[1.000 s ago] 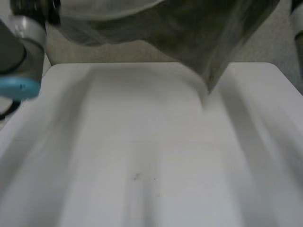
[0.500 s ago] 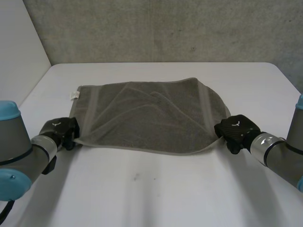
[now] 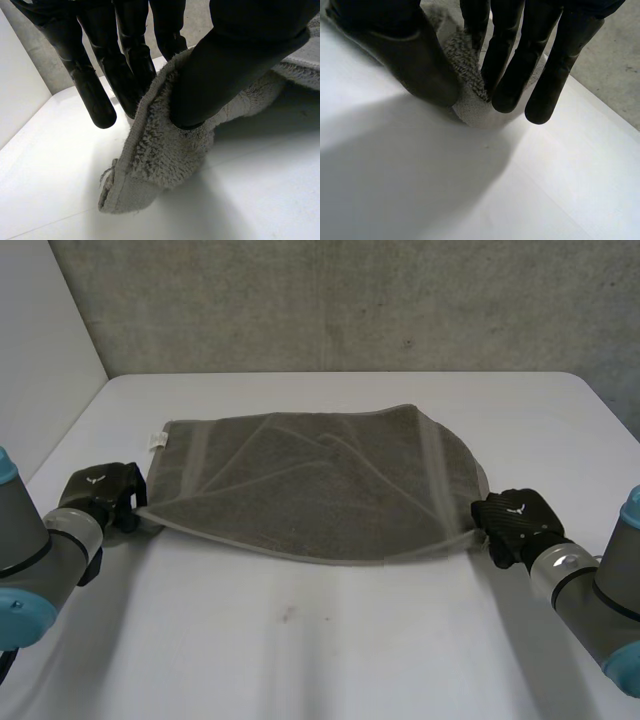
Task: Fold the towel.
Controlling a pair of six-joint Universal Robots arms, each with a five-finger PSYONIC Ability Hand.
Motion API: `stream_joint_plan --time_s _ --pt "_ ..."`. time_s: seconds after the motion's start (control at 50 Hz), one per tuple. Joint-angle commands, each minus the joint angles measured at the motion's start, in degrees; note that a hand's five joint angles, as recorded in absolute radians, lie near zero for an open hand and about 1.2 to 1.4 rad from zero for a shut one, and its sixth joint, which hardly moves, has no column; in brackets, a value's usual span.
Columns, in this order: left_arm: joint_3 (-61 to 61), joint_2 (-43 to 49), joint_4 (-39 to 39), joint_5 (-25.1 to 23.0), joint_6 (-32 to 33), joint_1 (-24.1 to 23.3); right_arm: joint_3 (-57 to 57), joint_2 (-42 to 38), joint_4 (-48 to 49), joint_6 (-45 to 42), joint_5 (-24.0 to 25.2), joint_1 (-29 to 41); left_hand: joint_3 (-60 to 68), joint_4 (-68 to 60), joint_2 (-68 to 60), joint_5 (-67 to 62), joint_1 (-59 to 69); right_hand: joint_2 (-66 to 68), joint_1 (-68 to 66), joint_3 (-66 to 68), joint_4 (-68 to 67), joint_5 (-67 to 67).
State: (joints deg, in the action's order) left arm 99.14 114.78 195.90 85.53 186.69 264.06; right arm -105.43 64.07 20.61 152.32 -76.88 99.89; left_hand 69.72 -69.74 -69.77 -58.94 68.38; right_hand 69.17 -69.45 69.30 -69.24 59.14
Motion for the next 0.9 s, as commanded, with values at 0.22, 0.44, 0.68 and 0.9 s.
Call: stream_joint_plan --time_s 0.22,0.44,0.68,0.9 --pt "1.1 0.8 0.4 -0.1 0.1 0.0 -0.5 1.4 -2.3 5.3 -0.7 3.9 10.3 -10.3 -10.2 -11.1 11.6 -37.2 37.5 -37.4 37.3 -37.2" --pt "1.4 0.5 0.4 -0.1 0.1 0.0 0.4 0.3 -2.0 7.7 -1.0 4.6 10.3 -10.3 -10.2 -11.1 11.6 -34.2 34.5 -34.3 34.3 -34.2" --pt "1.5 0.6 0.4 -0.1 0.1 0.0 1.5 -1.2 -2.3 5.4 -4.8 3.9 10.3 -10.3 -10.2 -11.1 11.6 -35.7 36.0 -35.8 35.8 -35.7" --pt "1.5 0.8 0.5 0.0 0.1 0.0 1.7 -0.3 -1.6 4.7 -5.5 3.7 10.3 -10.3 -10.2 -11.1 11.6 10.8 -10.5 10.7 -10.8 10.9"
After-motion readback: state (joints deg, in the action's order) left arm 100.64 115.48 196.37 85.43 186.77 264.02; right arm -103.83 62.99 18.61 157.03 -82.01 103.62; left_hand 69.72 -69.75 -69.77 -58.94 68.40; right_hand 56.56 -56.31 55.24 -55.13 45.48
